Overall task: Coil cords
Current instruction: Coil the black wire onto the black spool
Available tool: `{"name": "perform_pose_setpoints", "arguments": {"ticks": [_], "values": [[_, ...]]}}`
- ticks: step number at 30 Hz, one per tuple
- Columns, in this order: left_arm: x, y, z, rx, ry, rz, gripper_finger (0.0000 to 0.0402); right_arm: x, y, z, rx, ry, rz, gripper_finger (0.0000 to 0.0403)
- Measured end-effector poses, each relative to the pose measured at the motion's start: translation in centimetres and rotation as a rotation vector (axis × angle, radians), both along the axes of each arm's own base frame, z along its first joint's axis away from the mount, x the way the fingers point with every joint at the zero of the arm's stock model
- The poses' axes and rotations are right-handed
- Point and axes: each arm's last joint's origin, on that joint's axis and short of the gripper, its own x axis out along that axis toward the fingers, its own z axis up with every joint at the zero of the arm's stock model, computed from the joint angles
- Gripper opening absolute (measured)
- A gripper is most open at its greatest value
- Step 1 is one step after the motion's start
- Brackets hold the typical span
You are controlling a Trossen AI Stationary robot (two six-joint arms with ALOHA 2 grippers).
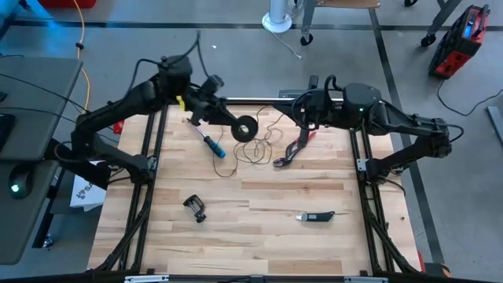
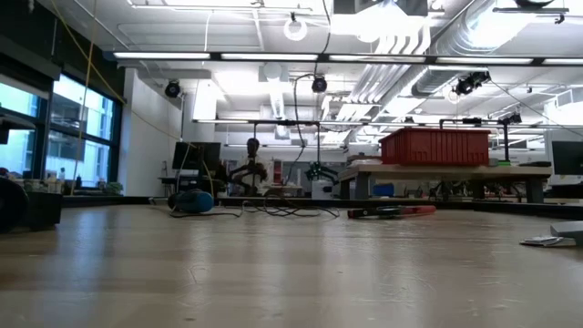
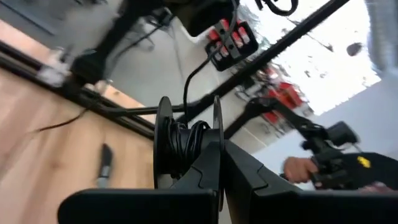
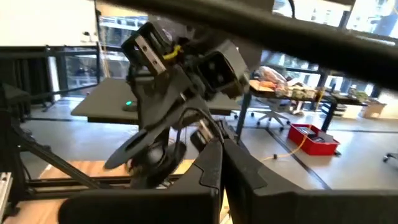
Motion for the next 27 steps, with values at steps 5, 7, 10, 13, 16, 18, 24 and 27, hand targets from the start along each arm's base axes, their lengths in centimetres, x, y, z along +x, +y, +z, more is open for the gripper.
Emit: {"name": "perform_pose_setpoints", "arguments": {"ticks": [5, 7, 10, 13, 16, 18, 24, 27], "values": [[2.5, -0.4, -0.2, -0.049, -0.067, -0.125, 0.0000, 1.3, 0.1, -0.3, 0.006, -0.028, 0.036, 0.0000], [3.3, -0.5, -0.1, -0.072, -0.107, -0.170, 0.0000, 2.1, 0.1, -0.6, 0.011, -0.032, 0.048, 0.0000], [4.0, -0.5, 0.5, -0.098, -0.182, -0.224, 0.0000, 3.3, 0.2, -1.2, 0.014, -0.030, 0.091, 0.0000], [4.3, -0.3, 1.3, -0.103, -0.265, -0.243, 0.0000, 4.3, 0.2, -1.9, 0.045, -0.028, 0.121, 0.0000], [4.0, 0.0, 2.0, -0.098, -0.330, -0.244, 0.0000, 5.1, 0.3, -2.3, 0.070, -0.035, 0.158, 0.0000], [3.8, 0.2, 2.4, -0.088, -0.369, -0.228, 0.0000, 5.6, 0.4, -2.4, 0.084, -0.055, 0.177, 0.0000], [3.4, 0.9, 3.0, -0.026, -0.478, -0.152, 0.0000, 7.5, 0.5, -3.2, 0.142, -0.100, 0.237, 0.0000], [3.1, 1.6, 3.3, 0.029, -0.528, -0.107, 0.0000, 8.1, 0.5, -3.6, 0.176, -0.106, 0.245, 0.0000]]}}
